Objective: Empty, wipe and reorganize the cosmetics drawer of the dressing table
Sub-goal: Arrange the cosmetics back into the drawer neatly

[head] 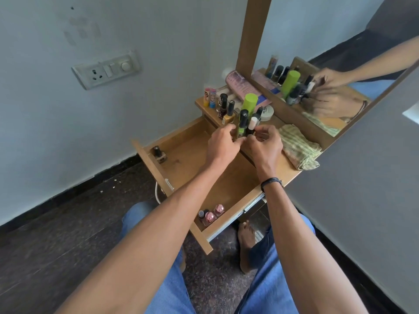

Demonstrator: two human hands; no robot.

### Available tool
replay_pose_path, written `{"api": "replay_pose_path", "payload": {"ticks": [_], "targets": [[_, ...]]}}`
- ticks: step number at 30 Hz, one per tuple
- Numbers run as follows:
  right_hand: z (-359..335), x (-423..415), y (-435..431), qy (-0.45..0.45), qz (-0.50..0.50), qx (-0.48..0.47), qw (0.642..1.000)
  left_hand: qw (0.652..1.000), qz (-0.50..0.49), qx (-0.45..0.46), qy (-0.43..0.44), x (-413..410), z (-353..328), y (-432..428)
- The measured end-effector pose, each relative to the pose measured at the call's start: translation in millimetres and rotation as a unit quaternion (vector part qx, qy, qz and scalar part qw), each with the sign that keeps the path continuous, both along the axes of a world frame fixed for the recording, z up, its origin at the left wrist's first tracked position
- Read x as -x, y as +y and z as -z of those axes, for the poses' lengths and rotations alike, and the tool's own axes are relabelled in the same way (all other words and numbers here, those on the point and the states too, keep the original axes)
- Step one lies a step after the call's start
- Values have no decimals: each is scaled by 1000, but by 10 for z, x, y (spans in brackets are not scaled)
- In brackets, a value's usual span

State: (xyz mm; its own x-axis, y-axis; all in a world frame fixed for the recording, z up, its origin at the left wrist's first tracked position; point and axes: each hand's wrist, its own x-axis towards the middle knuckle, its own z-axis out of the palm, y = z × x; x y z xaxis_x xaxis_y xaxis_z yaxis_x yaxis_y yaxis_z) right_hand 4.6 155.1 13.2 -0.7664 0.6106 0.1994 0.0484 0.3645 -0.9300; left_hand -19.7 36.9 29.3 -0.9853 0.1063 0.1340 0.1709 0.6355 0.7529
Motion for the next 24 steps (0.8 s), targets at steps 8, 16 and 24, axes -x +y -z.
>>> {"api": "replay_pose_path", "payload": {"ticks": [8, 16, 24], "targets": [[32, 16, 5, -12, -20, 2, 1000, 999, -32, 16, -2, 80, -6, 86], [-1, -78, -10, -13, -136, -37, 990, 998, -52, -13, 14, -91, 33, -146], [125, -196, -419, -32, -231, -15, 972, 991, -107, 76, 17, -275, 201, -1117]]}}
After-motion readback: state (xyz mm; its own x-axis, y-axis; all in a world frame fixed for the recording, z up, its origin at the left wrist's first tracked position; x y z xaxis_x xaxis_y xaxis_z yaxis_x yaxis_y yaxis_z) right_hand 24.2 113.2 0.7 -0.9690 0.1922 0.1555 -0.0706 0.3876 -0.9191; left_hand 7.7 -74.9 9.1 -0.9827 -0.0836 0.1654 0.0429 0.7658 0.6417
